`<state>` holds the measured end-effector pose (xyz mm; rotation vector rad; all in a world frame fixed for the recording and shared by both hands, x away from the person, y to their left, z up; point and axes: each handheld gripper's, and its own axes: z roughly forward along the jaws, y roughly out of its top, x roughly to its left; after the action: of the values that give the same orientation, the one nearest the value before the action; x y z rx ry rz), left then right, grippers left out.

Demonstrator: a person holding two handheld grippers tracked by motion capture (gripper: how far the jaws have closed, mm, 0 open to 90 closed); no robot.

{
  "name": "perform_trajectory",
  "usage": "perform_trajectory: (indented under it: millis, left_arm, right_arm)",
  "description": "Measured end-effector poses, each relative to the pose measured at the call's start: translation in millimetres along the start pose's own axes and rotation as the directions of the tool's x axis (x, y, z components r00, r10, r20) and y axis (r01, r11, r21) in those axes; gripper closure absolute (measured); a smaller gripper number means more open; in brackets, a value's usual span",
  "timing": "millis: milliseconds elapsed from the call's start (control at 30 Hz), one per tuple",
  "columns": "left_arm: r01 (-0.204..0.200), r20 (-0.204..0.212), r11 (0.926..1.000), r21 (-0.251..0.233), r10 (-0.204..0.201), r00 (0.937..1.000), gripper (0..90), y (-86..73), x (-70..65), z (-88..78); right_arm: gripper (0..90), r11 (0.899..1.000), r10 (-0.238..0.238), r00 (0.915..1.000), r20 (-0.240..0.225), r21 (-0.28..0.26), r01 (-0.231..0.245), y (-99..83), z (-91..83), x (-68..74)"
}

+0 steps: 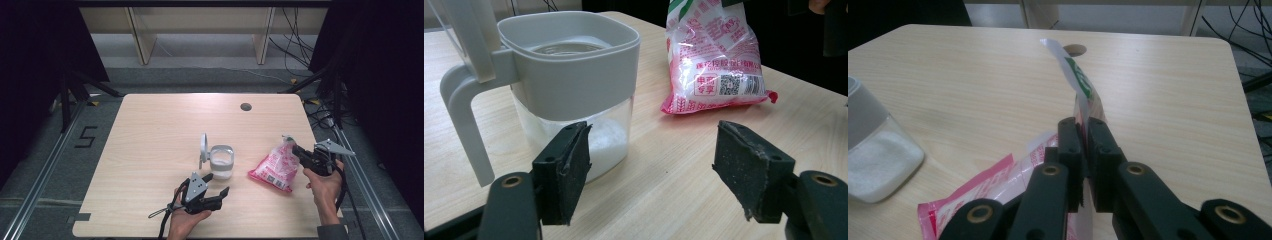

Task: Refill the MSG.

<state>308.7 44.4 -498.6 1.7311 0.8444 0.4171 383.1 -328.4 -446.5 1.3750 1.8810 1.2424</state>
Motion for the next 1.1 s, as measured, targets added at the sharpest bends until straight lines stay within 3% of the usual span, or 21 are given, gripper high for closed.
perform_trajectory:
  millis: [33,100,200,300,333,400,467,533,667,700,733,767,800,833,867,900,933,967,1000,1033,1100]
  left_arm:
    - [0.0,-0.005,1.0,0.003,0.0,1.0,29.8,0.1,-0.2,-0.9]
    - [0.001,-0.01,1.0,0.005,-0.001,1.0,29.7,-0.2,-0.3,-1.9]
    - [0.008,-0.01,1.0,0.0,-0.008,0.9999,29.7,-1.7,1.2,-2.0]
    - [0.007,-0.02,0.9999,0.008,-0.007,0.9998,29.6,-2.6,3.7,-3.5]
    - [0.009,-0.019,0.9999,0.006,-0.009,0.9998,29.7,-2.9,4.3,-3.7]
    - [0.013,-0.023,0.9999,0.004,-0.013,0.9997,29.6,-3.1,5.2,-4.2]
    - [0.015,-0.025,0.9999,0.002,-0.015,0.9996,29.6,-3.1,6.0,-4.5]
    - [0.014,-0.017,0.9999,-0.004,-0.014,0.9997,29.6,-3.2,7.1,-4.4]
    - [0.014,-0.026,0.9999,0.002,-0.014,0.9996,29.6,-2.8,6.7,-6.1]
    - [0.023,-0.025,0.9997,-0.006,-0.023,0.9994,29.6,-2.9,6.1,-5.6]
    - [0.012,-0.027,0.9999,0.003,-0.012,0.9996,29.6,-2.9,7.0,-6.5]
    - [0.013,-0.028,0.9999,0.001,-0.013,0.9995,29.6,-2.8,7.2,-6.7]
    - [0.017,-0.028,0.9999,-0.002,-0.017,0.9995,29.6,-2.5,7.0,-6.9]
    - [0.018,-0.021,0.9997,-0.015,-0.018,0.9996,29.6,-2.6,7.8,-6.3]
    - [0.015,-0.024,0.9998,-0.014,-0.015,0.9996,29.6,-2.6,8.2,-6.6]
    - [0.011,-0.026,0.9999,-0.009,-0.011,0.9996,29.6,-2.6,9.0,-6.9]
    - [0.017,-0.032,0.9998,-0.009,-0.018,0.9993,29.6,-2.7,9.2,-6.9]
    - [0.016,-0.029,0.9998,-0.01,-0.017,0.9995,29.6,-2.7,10.0,-6.8]
    - [0.019,-0.031,0.9998,-0.01,-0.019,0.9993,29.5,-2.7,10.0,-7.3]
    - [0.017,-0.039,0.9998,-0.005,-0.018,0.9991,29.6,-2.4,9.6,-8.5]
    - [0.014,-0.043,0.9999,-0.002,-0.014,0.999,29.6,-2.1,9.9,-9.2]
  right_arm:
    - [86.9,1.0,-0.004,1.0,0.001,-0.001,0.004,-0.7,0.2,-1.1]
    - [85.1,0.999,0.043,0.9991,0.006,-0.008,-0.043,-2.3,0.5,0.4]
    - [83.5,1.0,0.005,0.9989,0.048,0.015,-0.006,-3.7,-0.1,-5.6]
    - [80.4,1.0,0.019,0.9989,0.044,0.018,-0.019,-4.6,0.2,-6.7]
    - [78.0,0.998,0.055,0.9972,0.051,0.009,-0.055,-4.9,0.1,-3.9]
    - [74.0,1.0,0.021,0.9951,0.096,0.008,-0.022,-4.8,0.3,-7.2]
    - [68.7,0.997,0.075,0.9919,0.102,0.017,-0.078,-4.6,-1.5,-4.7]
    - [65.2,0.998,0.048,0.995,0.087,0.029,-0.051,-3.5,-2.9,-9.4]
    - [61.4,0.995,0.091,0.9881,0.124,0.033,-0.096,-5.0,-3.5,-4.3]
    - [60.9,0.998,0.038,0.9922,0.118,0.039,-0.043,-4.7,-4.5,-8.2]
    - [58.9,0.998,0.045,0.992,0.118,0.028,-0.048,-4.5,-4.9,-7.8]
    - [56.1,0.995,0.089,0.9891,0.117,0.031,-0.093,-4.8,-4.9,-5.0]
    - [54.2,0.998,0.052,0.99,0.131,0.028,-0.056,-4.5,-4.7,-8.8]
    - [53.4,0.995,0.096,0.9867,0.131,0.019,-0.099,-4.1,-6.9,-6.4]
    - [51.7,0.994,0.106,0.983,0.15,0.018,-0.11,-2.7,-8.2,-6.2]
    - [51.5,0.997,0.08,0.9857,0.148,0.007,-0.082,-1.9,-9.9,-9.4]
    - [51.5,0.994,0.11,0.9798,0.167,0.006,-0.112,-1.6,-11.5,-6.7]
    - [51.5,0.996,0.089,0.983,0.161,0.011,-0.092,-1.1,-12.7,-8.8]
    - [51.4,0.993,0.118,0.9797,0.162,0.002,-0.12,-1.6,-13.9,-7.3]
    - [51.0,0.995,0.097,0.9814,0.166,0.006,-0.099,-1.9,-14.5,-9.4]
    - [50.2,0.992,0.127,0.9788,0.161,-0.001,-0.129,-3.2,-16.0,-8.7]
